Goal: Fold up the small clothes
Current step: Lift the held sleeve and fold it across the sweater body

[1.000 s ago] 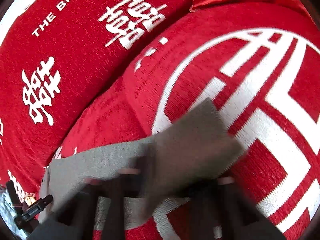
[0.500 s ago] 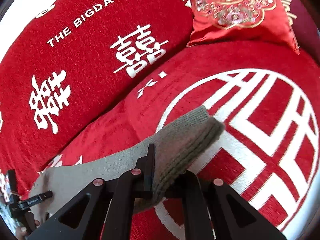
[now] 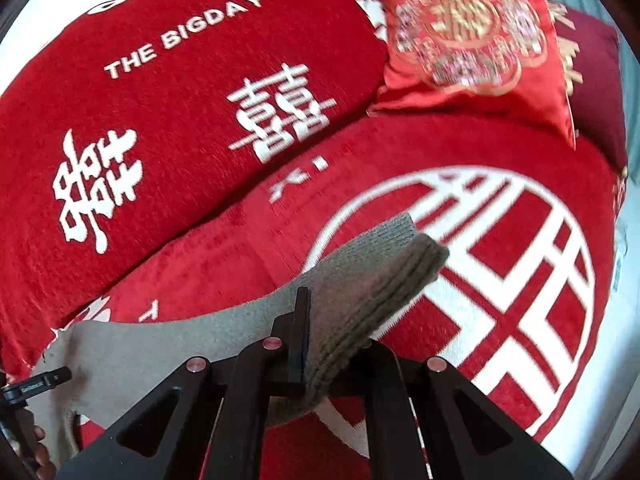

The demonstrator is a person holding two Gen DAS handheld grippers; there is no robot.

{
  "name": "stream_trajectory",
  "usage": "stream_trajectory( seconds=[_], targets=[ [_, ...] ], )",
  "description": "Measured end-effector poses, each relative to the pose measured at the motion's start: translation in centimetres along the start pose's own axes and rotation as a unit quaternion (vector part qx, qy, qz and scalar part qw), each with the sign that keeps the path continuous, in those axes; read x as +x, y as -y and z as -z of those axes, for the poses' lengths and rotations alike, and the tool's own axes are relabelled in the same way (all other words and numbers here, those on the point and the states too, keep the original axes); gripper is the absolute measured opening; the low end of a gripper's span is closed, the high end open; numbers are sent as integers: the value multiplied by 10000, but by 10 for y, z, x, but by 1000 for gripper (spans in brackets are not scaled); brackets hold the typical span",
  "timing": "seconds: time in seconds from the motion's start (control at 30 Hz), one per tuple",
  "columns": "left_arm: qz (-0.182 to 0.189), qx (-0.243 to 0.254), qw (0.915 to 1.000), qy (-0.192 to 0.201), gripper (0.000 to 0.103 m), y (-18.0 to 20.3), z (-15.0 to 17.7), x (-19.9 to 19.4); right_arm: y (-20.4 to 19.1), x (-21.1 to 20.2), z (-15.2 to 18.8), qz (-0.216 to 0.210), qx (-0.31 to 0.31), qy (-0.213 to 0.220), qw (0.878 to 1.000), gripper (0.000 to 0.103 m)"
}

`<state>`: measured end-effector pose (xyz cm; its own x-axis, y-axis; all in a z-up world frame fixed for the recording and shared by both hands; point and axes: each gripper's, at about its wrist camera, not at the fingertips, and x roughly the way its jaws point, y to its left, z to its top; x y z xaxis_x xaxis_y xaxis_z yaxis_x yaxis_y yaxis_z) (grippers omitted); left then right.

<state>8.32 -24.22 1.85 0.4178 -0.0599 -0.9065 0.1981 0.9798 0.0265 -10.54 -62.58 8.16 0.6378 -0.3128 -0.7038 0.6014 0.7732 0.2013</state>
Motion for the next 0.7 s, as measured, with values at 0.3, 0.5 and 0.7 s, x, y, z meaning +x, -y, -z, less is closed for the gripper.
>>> stream_trajectory(
  seconds=[0.3,0.5,0.7],
  targets=[
    [-19,-472,9988,-141,103,-76,38,-3,-73,-46,-19,-133,-537,345,9979,6],
    [-42,-510,9986,-127,103,-110,61,-10,-142,-67,-20,-382,-889,486,9941,6],
    [57,-675,9976,-150,103,-142,78,-13,-205,-71,-2,-678,-1131,336,9907,6]
  ],
)
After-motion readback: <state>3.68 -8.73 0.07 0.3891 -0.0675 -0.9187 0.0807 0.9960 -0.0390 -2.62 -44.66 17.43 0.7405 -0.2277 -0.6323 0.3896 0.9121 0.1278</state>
